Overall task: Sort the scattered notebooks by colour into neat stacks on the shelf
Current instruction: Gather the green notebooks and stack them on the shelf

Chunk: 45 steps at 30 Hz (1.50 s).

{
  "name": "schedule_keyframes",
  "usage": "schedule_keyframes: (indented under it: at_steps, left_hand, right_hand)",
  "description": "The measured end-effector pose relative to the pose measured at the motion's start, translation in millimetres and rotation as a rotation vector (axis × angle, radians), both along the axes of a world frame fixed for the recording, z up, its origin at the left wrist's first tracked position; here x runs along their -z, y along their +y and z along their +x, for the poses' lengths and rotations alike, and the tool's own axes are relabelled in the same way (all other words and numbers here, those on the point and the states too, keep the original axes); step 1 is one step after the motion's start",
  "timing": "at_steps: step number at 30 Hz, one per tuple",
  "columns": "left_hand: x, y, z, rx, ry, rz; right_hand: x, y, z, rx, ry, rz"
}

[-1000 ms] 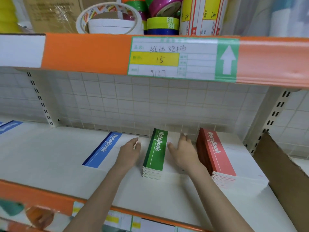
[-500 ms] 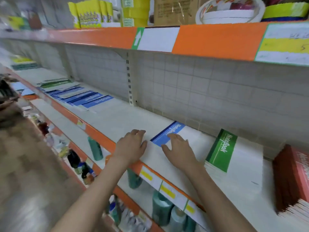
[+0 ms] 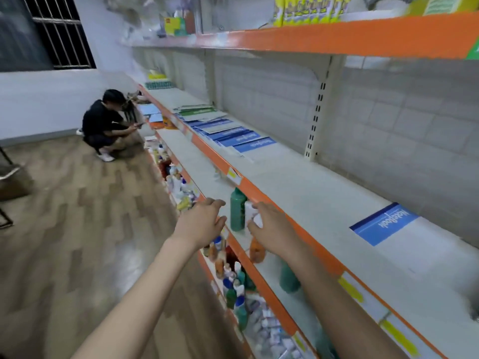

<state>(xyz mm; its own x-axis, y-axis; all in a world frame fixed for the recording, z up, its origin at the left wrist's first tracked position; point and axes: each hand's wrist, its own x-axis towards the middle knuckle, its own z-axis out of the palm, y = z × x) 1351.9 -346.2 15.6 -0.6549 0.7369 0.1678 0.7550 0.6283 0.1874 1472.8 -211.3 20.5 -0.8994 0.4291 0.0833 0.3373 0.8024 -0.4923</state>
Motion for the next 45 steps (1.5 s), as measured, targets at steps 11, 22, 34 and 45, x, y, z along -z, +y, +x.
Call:
schedule_keyframes:
  at_steps: [11,22,34,45]
  left_hand:
    - [8.8,-73.8,-112.4,-0.162,-0.062,-0.089]
    - [31.8,-86.2,-215.4,-0.25,-0.096,-0.048]
    - [21.8,-35.2,-370.0,-0.269,-0.046,-0.052]
    - [31.0,-6.6,-483.5,-0.245,-0.092,-0.054]
  right_hand:
    - [17.1,-45.3,-121.4,-0.099,-0.053,-0.028]
    - [26.5,-50.9,-248.2,-0.17,-0.096,-0.011]
    - [19.1,-2.9,-422.6,-0.258,-0.029,0.055]
    - [22.7,16.8,-536.1,-0.283,0.009,0.053]
